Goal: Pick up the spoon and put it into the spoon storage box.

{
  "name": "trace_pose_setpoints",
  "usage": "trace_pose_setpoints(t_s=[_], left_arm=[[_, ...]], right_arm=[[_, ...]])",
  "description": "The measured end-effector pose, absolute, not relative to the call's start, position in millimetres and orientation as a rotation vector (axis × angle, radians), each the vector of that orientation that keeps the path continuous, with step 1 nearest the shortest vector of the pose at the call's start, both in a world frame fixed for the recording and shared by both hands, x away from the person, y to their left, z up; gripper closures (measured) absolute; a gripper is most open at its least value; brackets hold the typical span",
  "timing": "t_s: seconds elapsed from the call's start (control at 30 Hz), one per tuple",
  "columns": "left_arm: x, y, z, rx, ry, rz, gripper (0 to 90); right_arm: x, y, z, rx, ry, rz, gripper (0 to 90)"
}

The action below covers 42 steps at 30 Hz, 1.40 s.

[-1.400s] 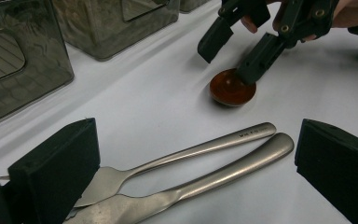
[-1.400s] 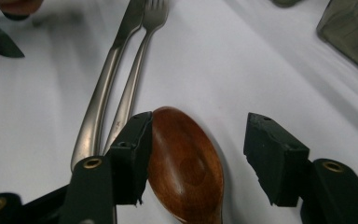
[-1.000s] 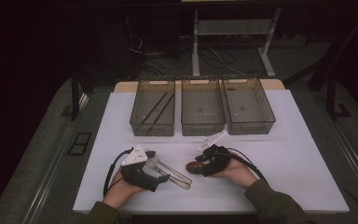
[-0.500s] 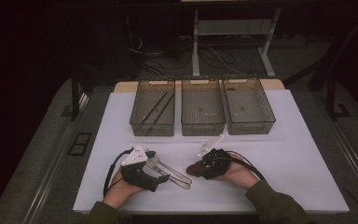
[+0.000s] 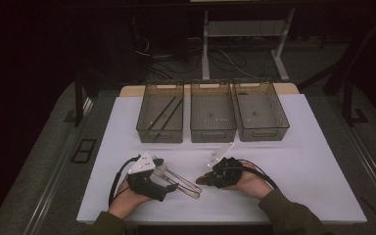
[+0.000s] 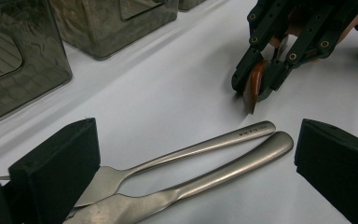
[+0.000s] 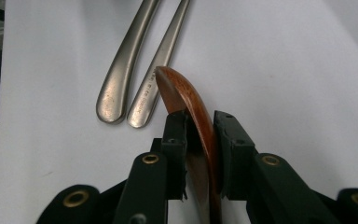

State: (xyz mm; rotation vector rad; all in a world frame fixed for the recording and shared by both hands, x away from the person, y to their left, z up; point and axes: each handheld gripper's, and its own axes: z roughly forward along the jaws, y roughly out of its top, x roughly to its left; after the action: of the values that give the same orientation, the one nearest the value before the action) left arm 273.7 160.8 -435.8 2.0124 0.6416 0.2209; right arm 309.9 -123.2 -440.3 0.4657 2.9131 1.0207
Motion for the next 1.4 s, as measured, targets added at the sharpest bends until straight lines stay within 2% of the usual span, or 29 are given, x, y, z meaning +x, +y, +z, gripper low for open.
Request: trace_pose_setpoints(t_s=[0.47,1.4], left_arm=[[273.6,160.3,-436.3,2.012,0.641,0.222,0.0],[273.5,160.0,-436.5,2.012,0.637,0.224,0.0]], right_arm=[[309.4,-123.6,-439.8,0.473,2.929,1.025,78.8],[322.8,-148.9,-420.7,0.609,2.85,1.045,79.4]])
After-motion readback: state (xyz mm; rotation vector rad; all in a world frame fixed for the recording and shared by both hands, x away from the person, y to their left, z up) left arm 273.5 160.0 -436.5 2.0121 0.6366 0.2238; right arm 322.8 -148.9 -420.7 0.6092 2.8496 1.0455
